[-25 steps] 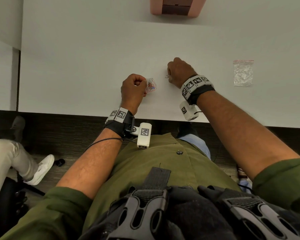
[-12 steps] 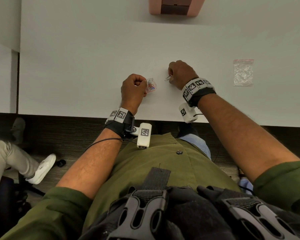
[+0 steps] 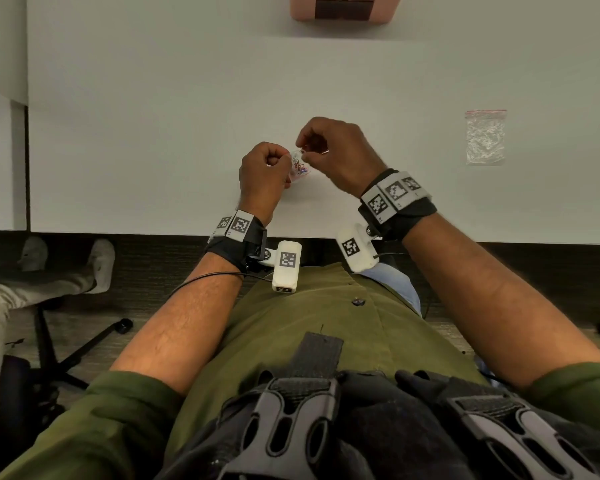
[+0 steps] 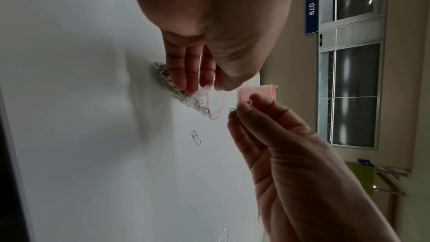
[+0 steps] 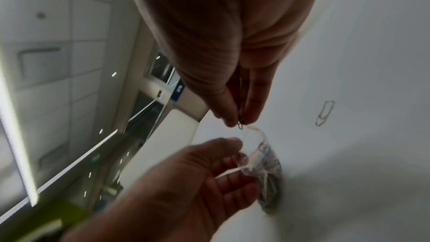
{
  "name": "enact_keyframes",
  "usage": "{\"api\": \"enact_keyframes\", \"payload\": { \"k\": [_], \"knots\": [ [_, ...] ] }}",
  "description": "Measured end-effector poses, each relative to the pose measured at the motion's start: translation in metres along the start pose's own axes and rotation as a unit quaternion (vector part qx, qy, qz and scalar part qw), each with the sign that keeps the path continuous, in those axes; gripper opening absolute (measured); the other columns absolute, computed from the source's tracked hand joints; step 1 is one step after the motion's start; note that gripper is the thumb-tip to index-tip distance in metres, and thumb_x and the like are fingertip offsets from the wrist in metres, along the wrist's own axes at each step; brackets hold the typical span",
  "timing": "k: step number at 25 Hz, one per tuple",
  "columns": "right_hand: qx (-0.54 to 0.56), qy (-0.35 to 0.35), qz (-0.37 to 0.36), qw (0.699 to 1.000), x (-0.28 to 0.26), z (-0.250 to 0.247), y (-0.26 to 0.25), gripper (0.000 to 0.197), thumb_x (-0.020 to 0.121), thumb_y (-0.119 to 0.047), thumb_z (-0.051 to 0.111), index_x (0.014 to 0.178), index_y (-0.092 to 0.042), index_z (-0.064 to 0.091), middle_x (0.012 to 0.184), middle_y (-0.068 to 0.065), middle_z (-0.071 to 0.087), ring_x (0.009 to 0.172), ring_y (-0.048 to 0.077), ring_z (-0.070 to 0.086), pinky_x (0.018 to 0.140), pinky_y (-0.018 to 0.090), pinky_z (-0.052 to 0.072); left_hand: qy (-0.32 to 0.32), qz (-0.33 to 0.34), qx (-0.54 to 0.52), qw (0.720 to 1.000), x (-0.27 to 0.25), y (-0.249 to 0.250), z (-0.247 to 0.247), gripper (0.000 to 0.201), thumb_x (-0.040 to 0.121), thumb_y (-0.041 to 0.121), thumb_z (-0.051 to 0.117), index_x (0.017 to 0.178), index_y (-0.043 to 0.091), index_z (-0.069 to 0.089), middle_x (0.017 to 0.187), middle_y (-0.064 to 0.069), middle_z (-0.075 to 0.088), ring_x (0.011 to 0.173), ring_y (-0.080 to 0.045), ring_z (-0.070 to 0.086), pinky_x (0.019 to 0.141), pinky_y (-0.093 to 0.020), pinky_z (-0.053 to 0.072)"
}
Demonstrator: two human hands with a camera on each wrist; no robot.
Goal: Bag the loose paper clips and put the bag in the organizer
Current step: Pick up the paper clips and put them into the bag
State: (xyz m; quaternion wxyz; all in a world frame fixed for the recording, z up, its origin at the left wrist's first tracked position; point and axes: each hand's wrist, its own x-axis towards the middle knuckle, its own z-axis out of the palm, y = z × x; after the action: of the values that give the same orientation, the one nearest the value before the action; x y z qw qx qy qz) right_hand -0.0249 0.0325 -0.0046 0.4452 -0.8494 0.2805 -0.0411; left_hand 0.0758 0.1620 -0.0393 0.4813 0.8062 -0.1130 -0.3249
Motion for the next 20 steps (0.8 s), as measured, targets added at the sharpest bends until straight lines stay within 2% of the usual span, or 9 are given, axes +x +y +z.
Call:
{"api": "enact_keyframes", "payload": {
  "k": [2, 4, 8, 10, 13, 16, 18, 20],
  "knots": [
    [-0.085, -0.016, -0.023, 0.996, -0.002, 0.008, -0.008, 0.018, 0.089, -0.011, 0.064, 0.107, -0.017, 0.064, 0.097, -0.002, 0.067, 0.087, 0.014, 0.063, 0.078, 0.027, 0.054, -0.003, 0.005, 0.004, 1.0, 0.0, 0.0, 0.0, 0.009, 0.092, 0.011, 0.063, 0.093, 0.013, 0.072, 0.084, 0.0, 0.071, 0.069, -0.015, 0.071, 0.062, -0.032, 0.063],
    [-0.116, -0.025, -0.02, 0.993, -0.002, 0.011, -0.009, 0.021, 0.09, -0.01, 0.062, 0.11, -0.017, 0.061, 0.099, 0.0, 0.067, 0.089, 0.017, 0.063, 0.08, 0.035, 0.055, 0.0, 0.004, 0.004, 1.0, 0.001, -0.001, -0.001, 0.01, 0.092, 0.012, 0.064, 0.095, 0.011, 0.073, 0.086, -0.001, 0.072, 0.07, -0.016, 0.072, 0.064, -0.034, 0.064],
    [-0.015, -0.001, 0.013, 1.0, 0.0, 0.001, -0.003, 0.019, 0.091, -0.009, 0.061, 0.107, -0.017, 0.062, 0.096, -0.003, 0.07, 0.089, 0.011, 0.066, 0.081, 0.031, 0.057, 0.005, -0.007, -0.004, 1.0, 0.001, -0.002, -0.003, 0.009, 0.093, 0.013, 0.064, 0.094, 0.01, 0.072, 0.088, -0.003, 0.073, 0.072, -0.017, 0.074, 0.058, -0.027, 0.059],
    [-0.011, 0.025, 0.033, 0.999, 0.005, -0.009, 0.008, 0.016, 0.091, -0.009, 0.059, 0.104, -0.017, 0.064, 0.096, -0.002, 0.07, 0.088, 0.013, 0.067, 0.08, 0.033, 0.057, 0.005, -0.015, -0.008, 1.0, 0.002, -0.002, -0.002, 0.007, 0.093, 0.012, 0.064, 0.092, 0.012, 0.071, 0.089, -0.004, 0.073, 0.071, -0.017, 0.073, 0.055, -0.023, 0.056],
    [-0.103, 0.025, 0.056, 0.993, 0.011, -0.017, 0.037, 0.021, 0.091, -0.012, 0.059, 0.109, -0.019, 0.065, 0.109, 0.002, 0.066, 0.098, 0.02, 0.063, 0.088, 0.041, 0.053, 0.008, -0.013, -0.016, 1.0, 0.003, -0.001, -0.004, 0.007, 0.092, 0.01, 0.064, 0.09, 0.014, 0.07, 0.085, -0.003, 0.072, 0.065, -0.015, 0.07, 0.054, -0.023, 0.054],
    [-0.184, -0.061, 0.081, 0.978, 0.009, -0.011, 0.059, 0.039, 0.091, -0.012, 0.059, 0.129, -0.018, 0.058, 0.132, 0.008, 0.053, 0.12, 0.03, 0.051, 0.097, 0.045, 0.047, 0.015, -0.01, -0.013, 1.0, 0.004, -0.003, -0.007, 0.007, 0.091, 0.011, 0.064, 0.091, 0.013, 0.07, 0.086, -0.004, 0.071, 0.065, -0.015, 0.069, 0.058, -0.027, 0.058],
    [-0.217, -0.071, 0.079, 0.97, 0.009, -0.005, 0.063, 0.037, 0.09, -0.011, 0.06, 0.127, -0.015, 0.057, 0.13, 0.01, 0.051, 0.121, 0.032, 0.046, 0.094, 0.044, 0.047, 0.019, -0.009, -0.012, 1.0, 0.005, -0.004, -0.01, 0.007, 0.09, 0.011, 0.064, 0.091, 0.013, 0.07, 0.086, -0.003, 0.07, 0.065, -0.016, 0.069, 0.06, -0.031, 0.06],
    [-0.239, -0.049, 0.072, 0.967, 0.012, -0.001, 0.061, 0.025, 0.091, -0.014, 0.061, 0.116, -0.012, 0.06, 0.12, 0.011, 0.054, 0.112, 0.032, 0.051, 0.088, 0.043, 0.048, 0.019, -0.008, -0.011, 1.0, 0.005, -0.004, -0.011, 0.007, 0.09, 0.011, 0.064, 0.09, 0.014, 0.07, 0.086, -0.003, 0.07, 0.066, -0.016, 0.069, 0.061, -0.032, 0.061]
  ]
}}
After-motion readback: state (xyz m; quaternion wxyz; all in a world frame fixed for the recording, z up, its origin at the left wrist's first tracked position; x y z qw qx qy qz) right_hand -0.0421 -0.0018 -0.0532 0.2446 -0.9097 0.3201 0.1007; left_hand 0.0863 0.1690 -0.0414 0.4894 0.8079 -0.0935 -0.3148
